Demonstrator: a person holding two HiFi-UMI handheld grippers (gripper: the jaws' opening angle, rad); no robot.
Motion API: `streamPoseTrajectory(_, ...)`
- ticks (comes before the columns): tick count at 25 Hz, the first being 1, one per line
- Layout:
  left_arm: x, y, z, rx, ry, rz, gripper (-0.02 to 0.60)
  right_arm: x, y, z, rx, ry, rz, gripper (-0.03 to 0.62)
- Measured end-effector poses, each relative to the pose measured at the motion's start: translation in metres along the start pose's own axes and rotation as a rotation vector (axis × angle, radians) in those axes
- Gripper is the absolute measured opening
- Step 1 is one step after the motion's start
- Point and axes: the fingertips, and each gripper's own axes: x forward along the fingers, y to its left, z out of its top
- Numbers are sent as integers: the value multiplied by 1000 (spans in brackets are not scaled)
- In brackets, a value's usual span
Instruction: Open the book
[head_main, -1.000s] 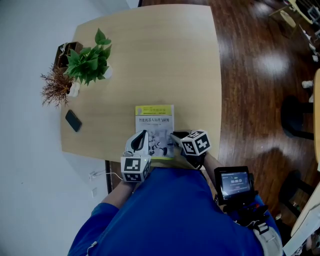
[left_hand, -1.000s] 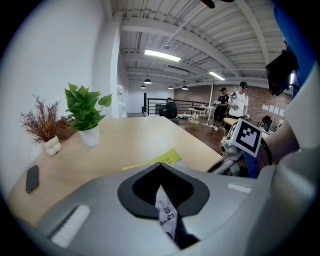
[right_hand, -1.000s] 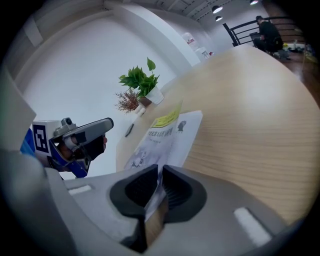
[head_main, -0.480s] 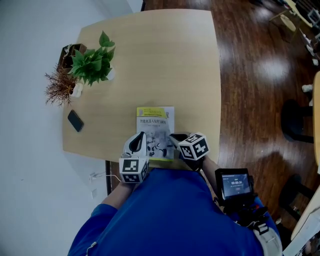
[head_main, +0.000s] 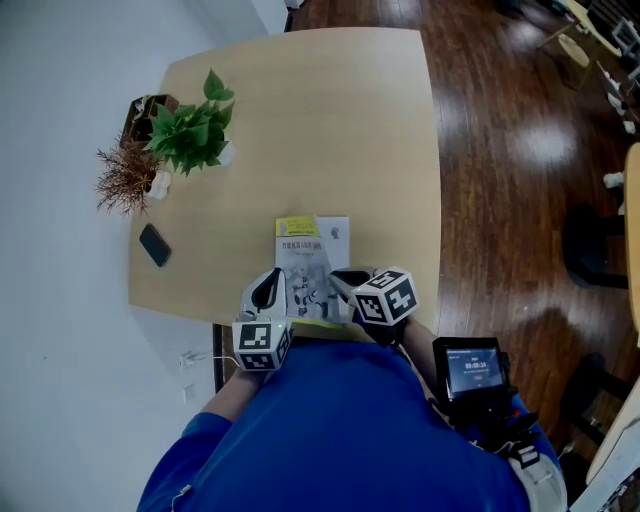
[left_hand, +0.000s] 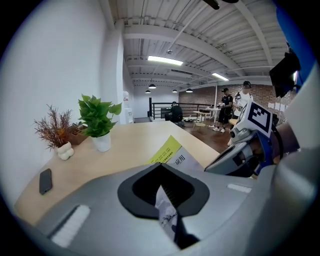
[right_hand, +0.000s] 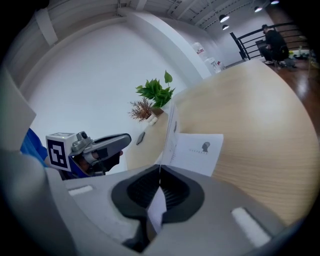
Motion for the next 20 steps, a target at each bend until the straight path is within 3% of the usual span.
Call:
streamPoseTrajectory(9,-17,38,-7,-29,-51,-20,6,8,44,25,13,-99,17,5)
streamPoseTrajectory(20,-33,92,-17,-51,-89,-75,6,44,98,49,43,-206,-29,3)
